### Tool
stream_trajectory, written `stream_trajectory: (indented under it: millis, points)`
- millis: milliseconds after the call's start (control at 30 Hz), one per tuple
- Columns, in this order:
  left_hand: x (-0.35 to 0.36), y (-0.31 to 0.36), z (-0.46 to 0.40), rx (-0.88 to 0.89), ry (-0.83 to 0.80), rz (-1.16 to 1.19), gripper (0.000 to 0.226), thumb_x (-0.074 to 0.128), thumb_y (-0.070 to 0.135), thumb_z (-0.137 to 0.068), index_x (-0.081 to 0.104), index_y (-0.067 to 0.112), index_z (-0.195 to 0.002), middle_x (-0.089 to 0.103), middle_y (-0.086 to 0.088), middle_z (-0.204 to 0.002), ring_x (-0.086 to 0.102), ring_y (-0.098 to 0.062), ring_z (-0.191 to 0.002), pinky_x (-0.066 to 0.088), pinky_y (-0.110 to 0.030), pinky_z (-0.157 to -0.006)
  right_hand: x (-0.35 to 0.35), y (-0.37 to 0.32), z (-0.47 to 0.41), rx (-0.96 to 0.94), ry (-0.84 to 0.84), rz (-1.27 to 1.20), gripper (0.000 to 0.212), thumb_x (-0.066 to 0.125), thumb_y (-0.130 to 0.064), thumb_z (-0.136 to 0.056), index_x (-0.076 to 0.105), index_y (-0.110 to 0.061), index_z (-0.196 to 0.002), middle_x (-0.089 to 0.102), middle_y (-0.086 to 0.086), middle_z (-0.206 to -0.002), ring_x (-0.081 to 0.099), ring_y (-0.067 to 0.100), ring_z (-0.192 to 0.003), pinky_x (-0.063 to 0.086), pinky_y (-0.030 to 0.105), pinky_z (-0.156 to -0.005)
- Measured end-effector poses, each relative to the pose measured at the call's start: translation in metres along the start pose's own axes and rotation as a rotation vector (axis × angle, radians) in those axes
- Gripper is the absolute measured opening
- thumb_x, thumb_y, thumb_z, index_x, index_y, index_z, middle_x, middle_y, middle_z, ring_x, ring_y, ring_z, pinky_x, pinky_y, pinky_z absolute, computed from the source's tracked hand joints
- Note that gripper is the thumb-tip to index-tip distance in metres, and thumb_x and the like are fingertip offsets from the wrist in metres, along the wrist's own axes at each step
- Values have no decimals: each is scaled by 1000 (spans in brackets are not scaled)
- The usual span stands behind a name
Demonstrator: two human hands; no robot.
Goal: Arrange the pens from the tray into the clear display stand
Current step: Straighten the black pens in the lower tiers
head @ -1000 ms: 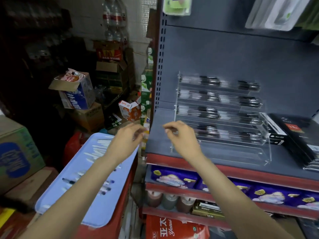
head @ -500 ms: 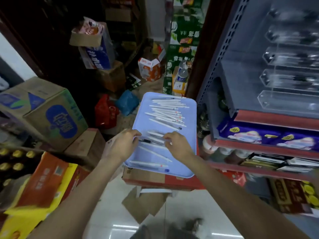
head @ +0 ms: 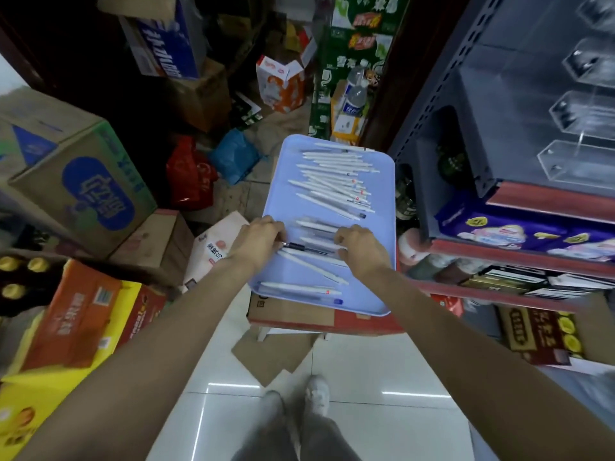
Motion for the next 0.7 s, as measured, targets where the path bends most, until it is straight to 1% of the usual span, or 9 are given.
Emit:
stream_trajectory:
  millis: [67,167,233,333,433,500,567,633,700]
  points:
    - [-2,-2,-1,12,10,56,14,62,1,-84,66,6,-96,57,-13,-102,55,-27,-99,45,-34,-87,-3,2,-2,24,28,-25,23,44,-6,-96,51,-7,-119,52,16,-118,51,32,-106,40,35,-66]
    - [-12,-5,5,-1,69,303,7,65,2,-83,66,8,-86,60,-9,-89,55,-16,-82,40,-14,-71,-11,12,-1,74,127,-76,18,45,1,-93,53,-2,-109,53,17,-112,54,34,-102,47,38,-68]
    - [-20,-7,11,-36,94,530,11,64,1,-83,63,12,-81,62,-1,-83,57,-4,-76,42,-13,-73,-12,16,-3,66,126,-45,22,46,5,-90,55,-4,-109,51,15,-115,51,32,-108,50,39,-73]
    - [-23,-7,20,-118,104,803,16,63,-2,-84,62,13,-79,64,12,-75,60,7,-67,47,-10,-74,-8,17,-6,58,94,5,19,49,-4,-94,56,-6,-111,48,15,-118,45,30,-114,46,38,-78]
    - [-22,-9,26,-246,152,986,5,62,3,-86,64,8,-87,65,1,-73,63,6,-61,47,-7,-63,-3,12,-8,30,80,127,22,53,3,-88,54,-4,-109,49,14,-117,47,30,-111,45,36,-80]
    - [-19,-13,30,-317,178,1124,6,61,7,-88,65,10,-85,68,4,-65,64,3,-61,48,-8,-60,-2,8,-7,12,80,180,22,52,3,-89,51,-4,-110,52,14,-116,50,29,-110,45,35,-81]
    - [-21,-14,34,-349,203,1223,10,59,11,-90,65,12,-81,68,7,-63,64,1,-62,48,-10,-62,-9,6,-3,3,100,202,13,48,-2,-93,46,-9,-104,57,13,-111,56,29,-103,47,36,-80]
    - [-29,-11,37,-338,239,1271,14,58,16,-91,64,14,-78,67,5,-72,64,-2,-66,51,-12,-67,-23,12,3,50,140,-48,7,42,-6,-95,44,-13,-96,61,14,-103,60,31,-93,50,40,-79]
    - [-42,-2,36,-302,255,1302,18,55,17,-93,61,14,-76,66,4,-80,66,-4,-69,55,-18,-71,-35,18,13,90,131,-514,15,41,-4,-94,48,-14,-86,64,14,-92,63,27,-76,52,36,-68]
Point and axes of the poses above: each hand's wrist, its own z-axis away from the middle knuckle, its own x-axis out of the palm, y = z × x, the point moved 9 cm from there along -z, towards the middle knuckle
